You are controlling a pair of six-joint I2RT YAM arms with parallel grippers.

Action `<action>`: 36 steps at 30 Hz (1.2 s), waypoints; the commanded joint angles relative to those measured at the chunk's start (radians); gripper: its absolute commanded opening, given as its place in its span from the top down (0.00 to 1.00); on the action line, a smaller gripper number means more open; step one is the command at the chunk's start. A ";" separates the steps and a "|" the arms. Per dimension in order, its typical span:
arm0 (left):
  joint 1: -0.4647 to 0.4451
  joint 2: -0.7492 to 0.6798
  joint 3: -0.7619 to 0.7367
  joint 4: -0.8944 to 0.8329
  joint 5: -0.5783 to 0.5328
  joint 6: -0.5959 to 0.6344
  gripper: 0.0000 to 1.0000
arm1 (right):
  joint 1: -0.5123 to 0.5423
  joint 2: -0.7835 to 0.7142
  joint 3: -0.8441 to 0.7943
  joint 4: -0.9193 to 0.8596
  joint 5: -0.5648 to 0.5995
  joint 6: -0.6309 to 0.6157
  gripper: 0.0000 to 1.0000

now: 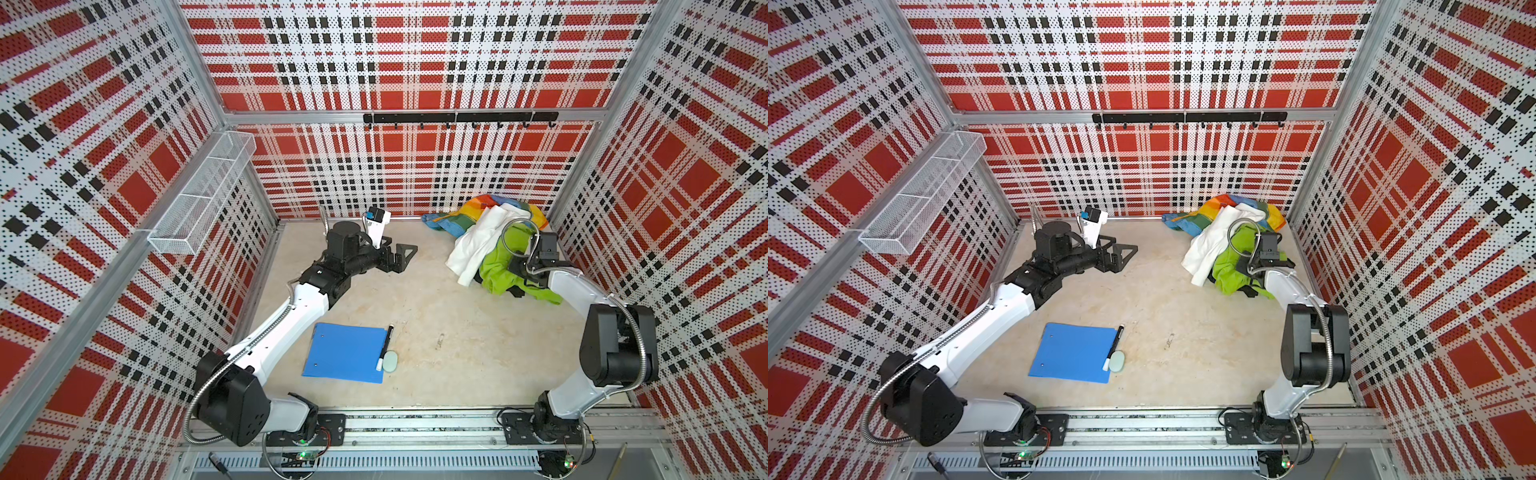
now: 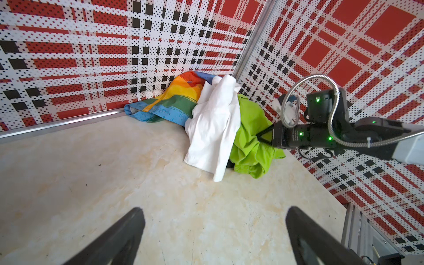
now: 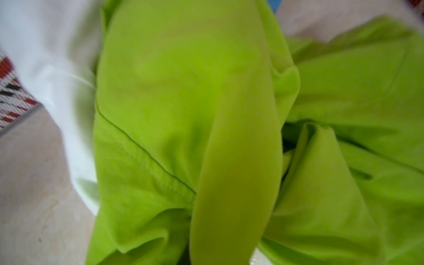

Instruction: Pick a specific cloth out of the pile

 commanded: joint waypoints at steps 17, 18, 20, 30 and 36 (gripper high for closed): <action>-0.009 -0.027 0.006 0.003 0.001 0.005 0.01 | 0.044 0.531 0.605 0.100 0.076 0.006 0.90; -0.008 -0.025 0.006 0.002 0.002 0.006 0.01 | 0.044 0.555 0.603 0.103 0.081 0.014 0.90; -0.010 -0.022 0.006 0.002 0.005 0.004 0.01 | 0.043 0.608 0.617 0.099 0.087 0.021 0.88; -0.014 -0.019 0.006 0.003 0.001 0.005 0.01 | 0.043 0.579 0.651 0.064 0.067 -0.012 0.65; -0.015 -0.013 0.009 0.002 0.014 0.005 0.01 | 0.043 0.386 0.575 0.054 0.059 -0.073 0.32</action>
